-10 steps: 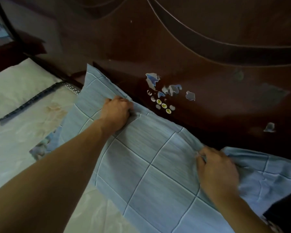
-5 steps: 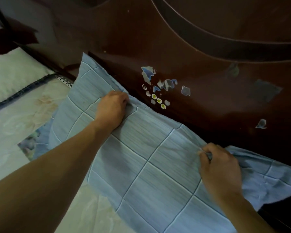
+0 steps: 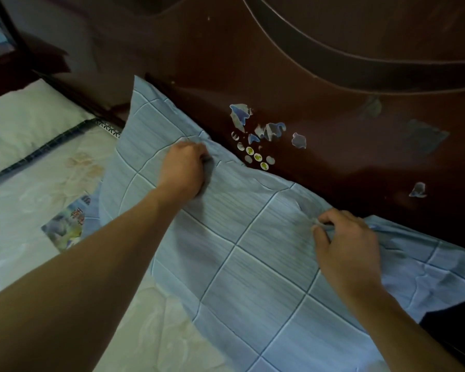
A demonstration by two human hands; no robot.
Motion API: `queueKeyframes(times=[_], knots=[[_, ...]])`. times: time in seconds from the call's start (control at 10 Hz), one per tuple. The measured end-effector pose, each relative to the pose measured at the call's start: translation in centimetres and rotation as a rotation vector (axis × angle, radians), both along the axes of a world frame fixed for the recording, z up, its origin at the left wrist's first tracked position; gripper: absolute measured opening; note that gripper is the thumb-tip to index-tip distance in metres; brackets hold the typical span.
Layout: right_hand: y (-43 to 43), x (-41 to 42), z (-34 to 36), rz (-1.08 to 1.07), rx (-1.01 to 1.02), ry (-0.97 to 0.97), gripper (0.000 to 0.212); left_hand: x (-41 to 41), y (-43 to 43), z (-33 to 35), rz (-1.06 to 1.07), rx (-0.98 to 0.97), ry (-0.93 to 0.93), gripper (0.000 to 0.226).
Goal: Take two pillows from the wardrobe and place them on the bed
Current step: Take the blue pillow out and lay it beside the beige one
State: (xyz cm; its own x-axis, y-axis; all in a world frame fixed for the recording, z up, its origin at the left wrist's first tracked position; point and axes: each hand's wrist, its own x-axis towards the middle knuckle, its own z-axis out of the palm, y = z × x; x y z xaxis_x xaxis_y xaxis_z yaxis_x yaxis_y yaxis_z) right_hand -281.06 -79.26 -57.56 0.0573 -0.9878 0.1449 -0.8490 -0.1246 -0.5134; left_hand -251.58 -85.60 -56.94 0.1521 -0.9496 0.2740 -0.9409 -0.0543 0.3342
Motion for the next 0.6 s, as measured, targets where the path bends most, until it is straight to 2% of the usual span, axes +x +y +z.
queueKeyframes(times=[0.1,0.2,0.3,0.4,0.6], knots=[[0.3,0.9,0.4,0.057,-0.034,0.036,0.042,-0.9,1.4,0.4,0.041,-0.067,0.022,0.034],[1.2,1.5,0.2,0.275,0.077,0.115,0.065,-2.3,4.4,0.3,0.121,0.050,0.055,0.045],[0.6,0.8,0.7,0.429,0.302,0.304,0.073,-3.8,7.5,0.3,0.085,0.270,0.018,0.054],[0.1,0.8,3.7,0.461,0.391,0.252,0.079,-5.3,9.6,3.4,0.095,0.238,0.310,0.040],[3.8,0.7,12.7,0.430,0.347,-0.125,0.073,-9.2,14.9,11.7,0.260,0.090,0.868,0.050]])
